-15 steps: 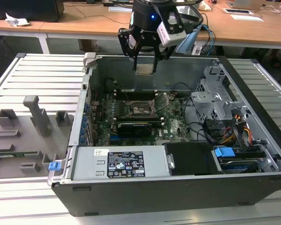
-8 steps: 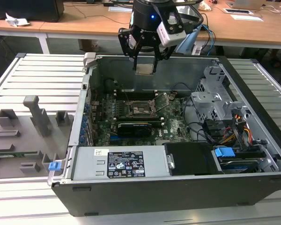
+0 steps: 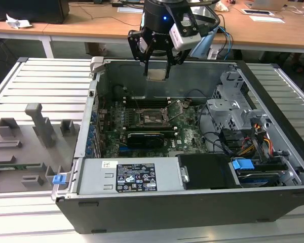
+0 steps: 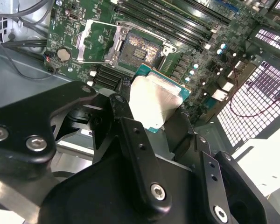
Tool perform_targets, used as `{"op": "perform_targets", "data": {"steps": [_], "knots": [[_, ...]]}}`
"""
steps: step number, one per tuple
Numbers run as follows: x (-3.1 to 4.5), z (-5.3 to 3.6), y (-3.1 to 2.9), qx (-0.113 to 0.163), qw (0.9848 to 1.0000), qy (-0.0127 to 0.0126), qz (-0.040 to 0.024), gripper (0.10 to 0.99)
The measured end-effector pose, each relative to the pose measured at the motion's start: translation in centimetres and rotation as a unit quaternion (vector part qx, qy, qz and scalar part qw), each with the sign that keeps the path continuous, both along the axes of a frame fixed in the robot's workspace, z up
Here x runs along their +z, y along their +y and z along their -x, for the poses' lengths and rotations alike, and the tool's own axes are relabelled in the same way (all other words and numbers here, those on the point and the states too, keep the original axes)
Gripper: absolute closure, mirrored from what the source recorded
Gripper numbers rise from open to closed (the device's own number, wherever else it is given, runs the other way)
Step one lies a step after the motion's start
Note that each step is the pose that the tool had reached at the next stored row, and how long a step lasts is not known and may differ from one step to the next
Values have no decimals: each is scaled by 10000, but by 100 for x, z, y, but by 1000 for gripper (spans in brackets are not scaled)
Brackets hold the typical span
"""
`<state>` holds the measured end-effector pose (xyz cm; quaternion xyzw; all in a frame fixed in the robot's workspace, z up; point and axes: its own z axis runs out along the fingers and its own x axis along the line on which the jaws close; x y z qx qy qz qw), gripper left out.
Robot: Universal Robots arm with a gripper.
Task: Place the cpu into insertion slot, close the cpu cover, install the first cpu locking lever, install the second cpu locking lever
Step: 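Place the cpu into insertion slot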
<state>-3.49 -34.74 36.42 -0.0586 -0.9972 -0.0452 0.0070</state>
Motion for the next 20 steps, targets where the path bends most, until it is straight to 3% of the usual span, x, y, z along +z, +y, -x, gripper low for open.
{"op": "perform_targets", "data": {"steps": [20], "knots": [[0, 0, 0, -175, 9998, 0, 0, 549]]}}
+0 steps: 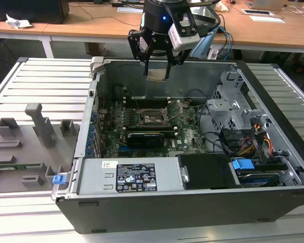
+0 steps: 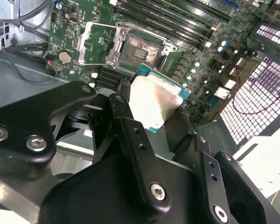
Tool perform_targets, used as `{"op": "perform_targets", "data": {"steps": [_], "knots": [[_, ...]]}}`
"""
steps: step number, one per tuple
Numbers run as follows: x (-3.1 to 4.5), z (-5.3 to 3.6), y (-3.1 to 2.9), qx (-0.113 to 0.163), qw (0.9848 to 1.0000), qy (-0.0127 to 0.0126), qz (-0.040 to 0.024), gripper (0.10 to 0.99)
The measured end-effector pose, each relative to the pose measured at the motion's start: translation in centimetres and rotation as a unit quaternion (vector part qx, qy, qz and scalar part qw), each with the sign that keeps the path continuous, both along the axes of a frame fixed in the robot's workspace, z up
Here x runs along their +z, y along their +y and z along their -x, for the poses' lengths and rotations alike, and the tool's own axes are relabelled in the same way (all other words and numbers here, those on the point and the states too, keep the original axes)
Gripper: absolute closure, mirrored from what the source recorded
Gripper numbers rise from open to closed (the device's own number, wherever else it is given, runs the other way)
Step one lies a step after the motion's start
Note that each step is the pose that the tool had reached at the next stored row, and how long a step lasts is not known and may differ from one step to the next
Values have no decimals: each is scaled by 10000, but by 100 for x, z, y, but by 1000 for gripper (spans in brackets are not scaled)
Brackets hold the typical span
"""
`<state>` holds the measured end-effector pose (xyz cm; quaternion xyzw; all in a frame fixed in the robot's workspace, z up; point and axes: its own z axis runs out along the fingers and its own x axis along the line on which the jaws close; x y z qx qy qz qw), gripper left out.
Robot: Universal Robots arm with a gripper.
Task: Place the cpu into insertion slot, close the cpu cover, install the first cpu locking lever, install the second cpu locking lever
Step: 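Place the cpu into insertion slot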
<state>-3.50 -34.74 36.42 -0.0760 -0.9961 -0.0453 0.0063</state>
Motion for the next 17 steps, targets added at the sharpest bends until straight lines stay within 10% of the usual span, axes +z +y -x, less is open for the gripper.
{"op": "perform_targets", "data": {"steps": [17], "knots": [[-1, 0, 0, -212, 9998, 0, 0, 549]]}}
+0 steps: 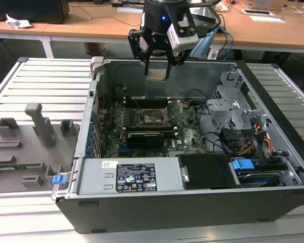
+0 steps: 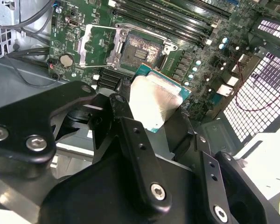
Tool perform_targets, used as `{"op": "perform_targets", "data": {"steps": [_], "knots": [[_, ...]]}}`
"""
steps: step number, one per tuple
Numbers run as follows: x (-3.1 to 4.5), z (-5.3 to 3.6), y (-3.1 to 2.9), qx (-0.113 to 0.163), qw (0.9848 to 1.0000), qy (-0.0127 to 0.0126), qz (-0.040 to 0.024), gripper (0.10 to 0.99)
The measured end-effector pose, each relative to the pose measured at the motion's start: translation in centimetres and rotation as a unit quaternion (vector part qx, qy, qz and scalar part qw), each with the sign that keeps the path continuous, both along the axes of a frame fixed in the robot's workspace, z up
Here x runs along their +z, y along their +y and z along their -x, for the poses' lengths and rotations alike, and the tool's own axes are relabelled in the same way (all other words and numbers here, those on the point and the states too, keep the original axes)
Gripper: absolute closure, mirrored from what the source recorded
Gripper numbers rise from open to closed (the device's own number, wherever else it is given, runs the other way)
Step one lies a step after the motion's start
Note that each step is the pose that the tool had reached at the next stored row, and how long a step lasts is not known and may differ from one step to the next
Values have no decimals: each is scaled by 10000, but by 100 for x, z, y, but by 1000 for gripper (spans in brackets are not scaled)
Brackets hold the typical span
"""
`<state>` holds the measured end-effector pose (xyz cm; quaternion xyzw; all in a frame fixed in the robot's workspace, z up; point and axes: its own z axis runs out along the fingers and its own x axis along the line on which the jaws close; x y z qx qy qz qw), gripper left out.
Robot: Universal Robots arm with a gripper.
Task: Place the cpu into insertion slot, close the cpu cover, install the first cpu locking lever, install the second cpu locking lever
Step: 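Place the cpu into insertion slot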
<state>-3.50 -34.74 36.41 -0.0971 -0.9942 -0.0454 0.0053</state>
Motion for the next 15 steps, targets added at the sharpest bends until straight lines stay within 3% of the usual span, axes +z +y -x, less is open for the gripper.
{"op": "perform_targets", "data": {"steps": [15], "knots": [[-2, 0, 0, -321, 9995, 0, 0, 549]]}}
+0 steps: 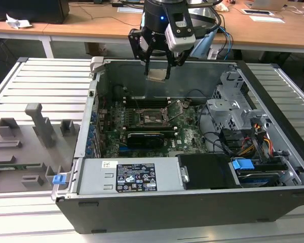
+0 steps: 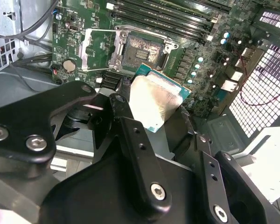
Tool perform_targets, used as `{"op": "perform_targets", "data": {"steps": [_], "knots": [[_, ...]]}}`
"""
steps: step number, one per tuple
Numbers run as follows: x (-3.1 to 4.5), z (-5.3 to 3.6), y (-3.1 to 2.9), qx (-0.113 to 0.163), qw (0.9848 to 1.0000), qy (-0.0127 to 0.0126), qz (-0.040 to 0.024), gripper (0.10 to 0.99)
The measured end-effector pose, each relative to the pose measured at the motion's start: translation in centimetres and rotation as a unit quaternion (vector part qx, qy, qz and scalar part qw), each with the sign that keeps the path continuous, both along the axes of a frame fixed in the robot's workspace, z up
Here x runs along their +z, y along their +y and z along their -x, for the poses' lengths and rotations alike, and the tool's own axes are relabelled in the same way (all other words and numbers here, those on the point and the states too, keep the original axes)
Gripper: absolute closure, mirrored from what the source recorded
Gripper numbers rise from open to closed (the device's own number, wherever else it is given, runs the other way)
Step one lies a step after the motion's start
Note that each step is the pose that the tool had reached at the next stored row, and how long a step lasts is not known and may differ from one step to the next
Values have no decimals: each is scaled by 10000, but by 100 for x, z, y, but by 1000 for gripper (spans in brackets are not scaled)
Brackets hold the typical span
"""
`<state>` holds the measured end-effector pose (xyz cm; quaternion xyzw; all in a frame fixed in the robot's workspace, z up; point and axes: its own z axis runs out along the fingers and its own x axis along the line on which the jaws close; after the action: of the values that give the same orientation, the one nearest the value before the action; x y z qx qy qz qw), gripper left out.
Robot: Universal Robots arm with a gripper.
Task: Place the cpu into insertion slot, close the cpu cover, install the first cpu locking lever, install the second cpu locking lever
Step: 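Place the cpu into insertion slot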
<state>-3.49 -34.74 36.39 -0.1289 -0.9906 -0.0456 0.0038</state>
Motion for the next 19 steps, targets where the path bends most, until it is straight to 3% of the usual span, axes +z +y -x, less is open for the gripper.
{"op": "perform_targets", "data": {"steps": [19], "knots": [[-1, 0, 0, -287, 9996, 0, 0, 549]]}}
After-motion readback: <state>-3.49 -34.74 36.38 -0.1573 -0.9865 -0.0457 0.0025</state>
